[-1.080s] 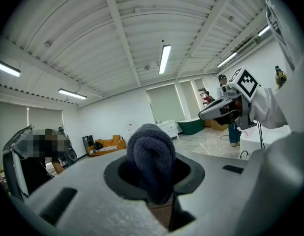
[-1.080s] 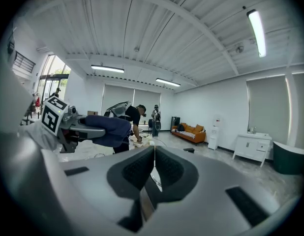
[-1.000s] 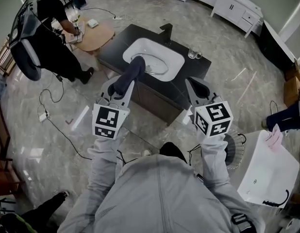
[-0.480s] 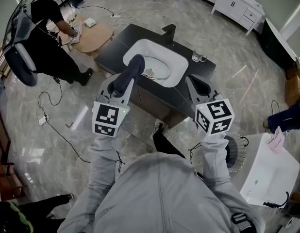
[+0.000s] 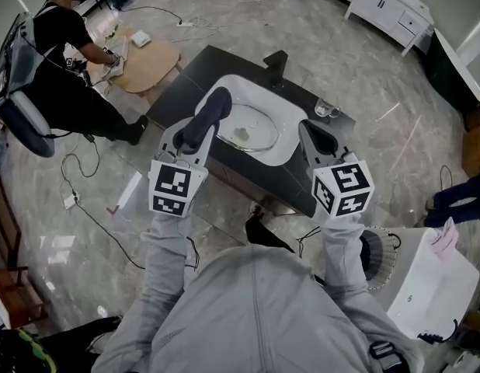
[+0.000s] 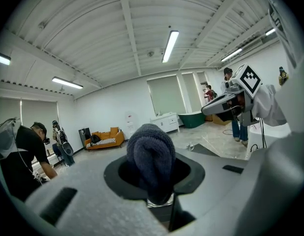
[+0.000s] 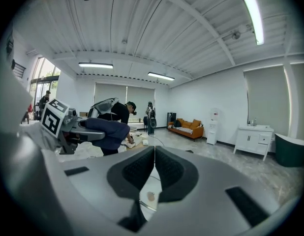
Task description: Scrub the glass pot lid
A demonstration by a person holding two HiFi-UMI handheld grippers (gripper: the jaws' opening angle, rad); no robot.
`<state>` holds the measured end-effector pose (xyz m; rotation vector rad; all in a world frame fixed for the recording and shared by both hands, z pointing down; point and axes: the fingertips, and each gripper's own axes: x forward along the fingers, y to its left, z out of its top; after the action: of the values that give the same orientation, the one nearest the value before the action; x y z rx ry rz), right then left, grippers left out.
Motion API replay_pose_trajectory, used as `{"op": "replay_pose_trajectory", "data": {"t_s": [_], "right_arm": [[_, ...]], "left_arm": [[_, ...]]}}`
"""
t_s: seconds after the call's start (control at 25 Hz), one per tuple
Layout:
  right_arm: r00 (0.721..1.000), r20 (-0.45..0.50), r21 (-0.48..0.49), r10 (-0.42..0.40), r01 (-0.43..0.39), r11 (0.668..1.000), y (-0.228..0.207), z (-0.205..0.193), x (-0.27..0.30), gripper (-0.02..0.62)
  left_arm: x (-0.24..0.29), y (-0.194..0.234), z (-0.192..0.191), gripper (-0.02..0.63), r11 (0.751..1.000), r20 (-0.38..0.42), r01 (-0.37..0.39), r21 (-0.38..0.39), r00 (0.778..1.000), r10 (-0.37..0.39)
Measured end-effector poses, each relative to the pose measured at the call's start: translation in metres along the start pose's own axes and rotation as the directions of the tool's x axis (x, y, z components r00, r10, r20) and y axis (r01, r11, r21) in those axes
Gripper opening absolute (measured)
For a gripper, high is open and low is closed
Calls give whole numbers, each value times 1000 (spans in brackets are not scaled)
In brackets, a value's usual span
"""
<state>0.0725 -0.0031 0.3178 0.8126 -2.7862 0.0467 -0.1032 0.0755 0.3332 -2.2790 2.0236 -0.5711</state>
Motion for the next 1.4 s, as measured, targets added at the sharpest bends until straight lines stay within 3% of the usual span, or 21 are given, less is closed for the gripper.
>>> {"op": "replay_pose_trajectory", "data": {"t_s": [0.2,0.4,0.76,0.92,1.2,1.28,1.4], "right_arm": [[999,-25,27,-28,29,999,-35,-7,38,29],[995,-91,54,-33,38,998,-59,-36,71,29],[970,-238,103,-49,76,992,-80,-105,110,29],[963,-263,128,-58,94,987,-76,-122,128,29],[942,-305,148,-140,192,970,-67,-136,156,29],[932,-319,150,-174,231,961,-66,-140,161,29],[909,-347,172,-229,302,938,-64,-148,165,29]], "left_arm": [[58,16,-32,94,999,-144,38,27,989,-34],[105,20,-64,94,995,-236,97,-32,966,-102],[164,24,-130,94,976,-365,198,-94,905,-219],[188,26,-161,94,958,-412,267,-105,865,-286],[232,39,-212,94,896,-485,445,1,783,-388],[242,39,-223,94,861,-510,506,52,754,-413],[254,36,-242,94,788,-552,604,117,699,-454]]}}
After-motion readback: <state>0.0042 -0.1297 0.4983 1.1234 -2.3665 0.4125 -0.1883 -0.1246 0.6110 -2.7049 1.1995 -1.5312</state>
